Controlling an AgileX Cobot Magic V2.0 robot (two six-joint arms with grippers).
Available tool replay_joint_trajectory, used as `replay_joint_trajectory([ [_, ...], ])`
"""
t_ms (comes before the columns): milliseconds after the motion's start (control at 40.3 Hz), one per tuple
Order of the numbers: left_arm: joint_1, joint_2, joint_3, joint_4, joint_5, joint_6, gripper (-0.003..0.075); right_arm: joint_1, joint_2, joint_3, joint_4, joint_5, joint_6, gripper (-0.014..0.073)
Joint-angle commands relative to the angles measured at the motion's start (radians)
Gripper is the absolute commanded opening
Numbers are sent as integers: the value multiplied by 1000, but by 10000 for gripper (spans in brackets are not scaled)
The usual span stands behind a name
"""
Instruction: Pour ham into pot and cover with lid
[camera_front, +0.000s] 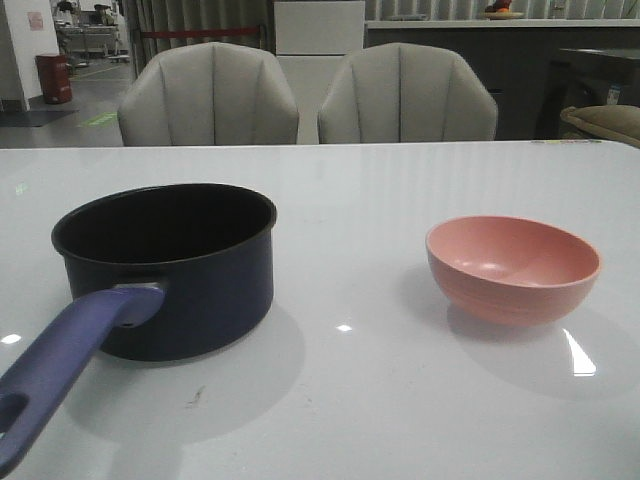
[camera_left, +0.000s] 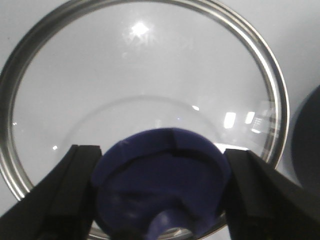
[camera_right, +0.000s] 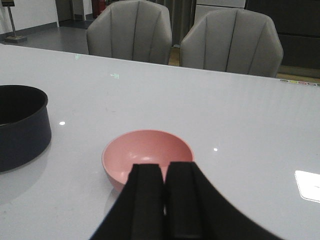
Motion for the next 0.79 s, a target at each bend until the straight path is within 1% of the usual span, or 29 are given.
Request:
replay_joint_trajectory([
  [0,-39,-77,-76,-68,-2,24,296,1,9,-27,5,-81,-8,150],
  [99,-98,-86,-121,-72,11,24,296,1,9,-27,5,-81,-8,150],
  [223,-204,-86,-152,-72,24,24,296,1,9,-27,5,-81,-8,150],
  [422,-369,-86,-165,-65,-10,24,296,1,9,-27,5,-81,-8,150],
  [596,-460,-85,-166,-58,-33,24,296,1,9,-27,5,-81,-8,150],
  [770,-517,-85,-166,-56,-70,24,296,1,9,-27,5,-81,-8,150],
])
